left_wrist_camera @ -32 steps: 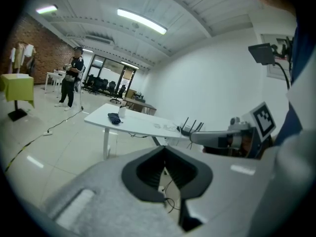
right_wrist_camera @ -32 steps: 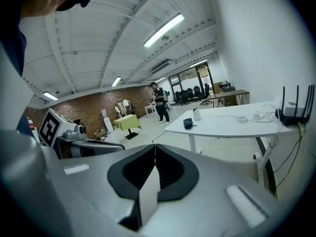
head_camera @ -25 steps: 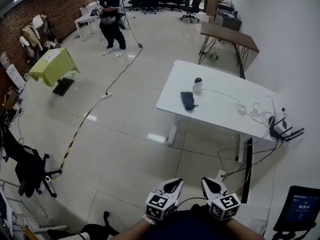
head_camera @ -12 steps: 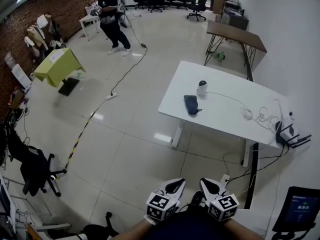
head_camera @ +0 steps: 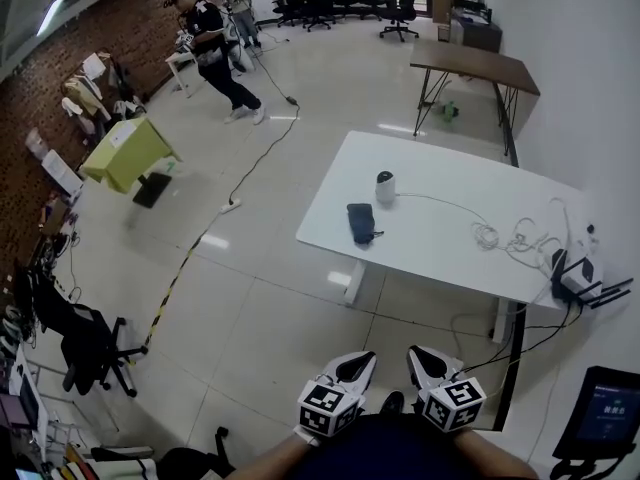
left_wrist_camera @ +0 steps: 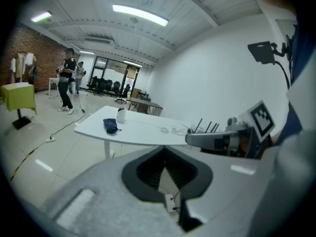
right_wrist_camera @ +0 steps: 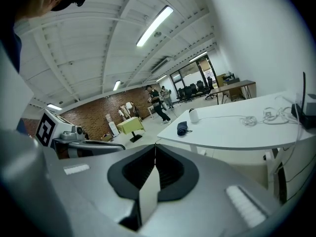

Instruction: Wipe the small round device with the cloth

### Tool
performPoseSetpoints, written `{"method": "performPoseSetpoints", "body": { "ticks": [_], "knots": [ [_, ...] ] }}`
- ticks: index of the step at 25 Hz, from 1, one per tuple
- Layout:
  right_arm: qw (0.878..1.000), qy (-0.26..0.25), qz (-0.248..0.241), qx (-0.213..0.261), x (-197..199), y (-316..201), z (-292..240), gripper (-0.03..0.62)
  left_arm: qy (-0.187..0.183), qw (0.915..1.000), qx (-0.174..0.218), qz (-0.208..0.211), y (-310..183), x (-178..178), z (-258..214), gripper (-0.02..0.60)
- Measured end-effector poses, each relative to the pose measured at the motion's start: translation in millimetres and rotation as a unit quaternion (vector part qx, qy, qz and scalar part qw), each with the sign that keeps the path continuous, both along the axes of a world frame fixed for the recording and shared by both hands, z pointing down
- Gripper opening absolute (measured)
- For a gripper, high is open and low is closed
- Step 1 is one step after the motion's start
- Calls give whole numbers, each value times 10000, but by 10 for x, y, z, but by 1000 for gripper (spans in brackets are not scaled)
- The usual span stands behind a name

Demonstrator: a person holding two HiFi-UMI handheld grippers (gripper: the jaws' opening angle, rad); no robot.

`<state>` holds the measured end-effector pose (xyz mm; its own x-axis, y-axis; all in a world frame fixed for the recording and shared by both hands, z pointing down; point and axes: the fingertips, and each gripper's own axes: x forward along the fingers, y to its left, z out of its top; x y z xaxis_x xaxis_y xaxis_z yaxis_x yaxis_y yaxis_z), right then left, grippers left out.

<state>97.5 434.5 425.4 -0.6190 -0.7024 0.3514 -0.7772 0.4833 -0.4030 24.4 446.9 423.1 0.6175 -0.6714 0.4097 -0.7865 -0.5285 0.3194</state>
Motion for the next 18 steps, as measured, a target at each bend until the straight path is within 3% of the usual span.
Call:
{"method": "performPoseSetpoints", "body": {
  "ticks": [6, 11, 18],
  "knots": [
    [9999, -123, 29, 29, 338, -223, -8, 12, -47, 9999, -66, -101, -179, 312, -103, 2],
    [9999, -145, -58, 58, 364, -415, -14, 12, -104, 9996, -52, -242, -382, 301, -123, 2],
    [10000, 36, -9, 76, 273, -814, 24, 12, 42, 9999, -84, -131, -809, 210, -48, 2]
  ]
}}
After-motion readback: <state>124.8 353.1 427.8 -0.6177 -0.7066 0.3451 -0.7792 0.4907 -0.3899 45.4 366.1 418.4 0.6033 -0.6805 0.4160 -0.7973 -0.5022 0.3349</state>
